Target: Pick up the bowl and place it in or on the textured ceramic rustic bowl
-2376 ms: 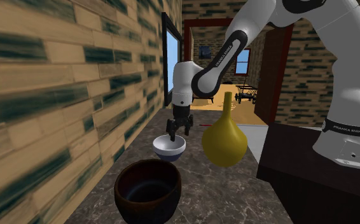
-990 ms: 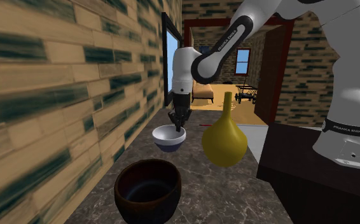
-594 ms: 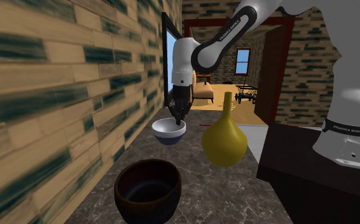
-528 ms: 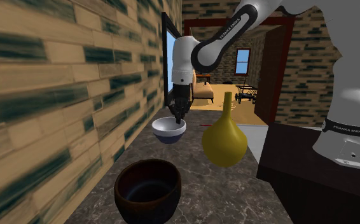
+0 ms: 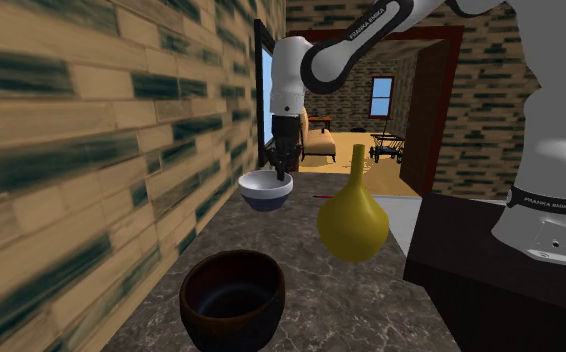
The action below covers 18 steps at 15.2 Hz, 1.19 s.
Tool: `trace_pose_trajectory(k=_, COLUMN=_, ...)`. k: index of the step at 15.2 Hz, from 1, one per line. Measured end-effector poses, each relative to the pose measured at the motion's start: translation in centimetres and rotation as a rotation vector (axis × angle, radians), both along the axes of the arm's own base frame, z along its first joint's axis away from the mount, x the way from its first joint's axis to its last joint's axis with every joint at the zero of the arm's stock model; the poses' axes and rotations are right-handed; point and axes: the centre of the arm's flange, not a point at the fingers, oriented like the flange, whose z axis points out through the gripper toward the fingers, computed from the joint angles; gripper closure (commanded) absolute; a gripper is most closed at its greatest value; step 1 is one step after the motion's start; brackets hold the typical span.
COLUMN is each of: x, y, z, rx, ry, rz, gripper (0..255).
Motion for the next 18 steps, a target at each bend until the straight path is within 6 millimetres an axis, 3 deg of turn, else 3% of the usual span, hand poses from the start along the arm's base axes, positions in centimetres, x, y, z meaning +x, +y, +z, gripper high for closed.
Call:
trace_pose_trajectory(k=11, x=0.1, y=0.1, z=5.5, rx=0.0, ry=0.0, rz=0.0, gripper=255)
trace_pose_trajectory(k=13, x=-0.6, y=1.5, z=6.0, rx=0.0, ry=0.0, rz=0.0, gripper=255)
trace_pose_trajectory(k=18, x=-3.3, y=7.2, z=6.7, rx=-0.001, ry=0.0, rz=0.002, gripper=255)
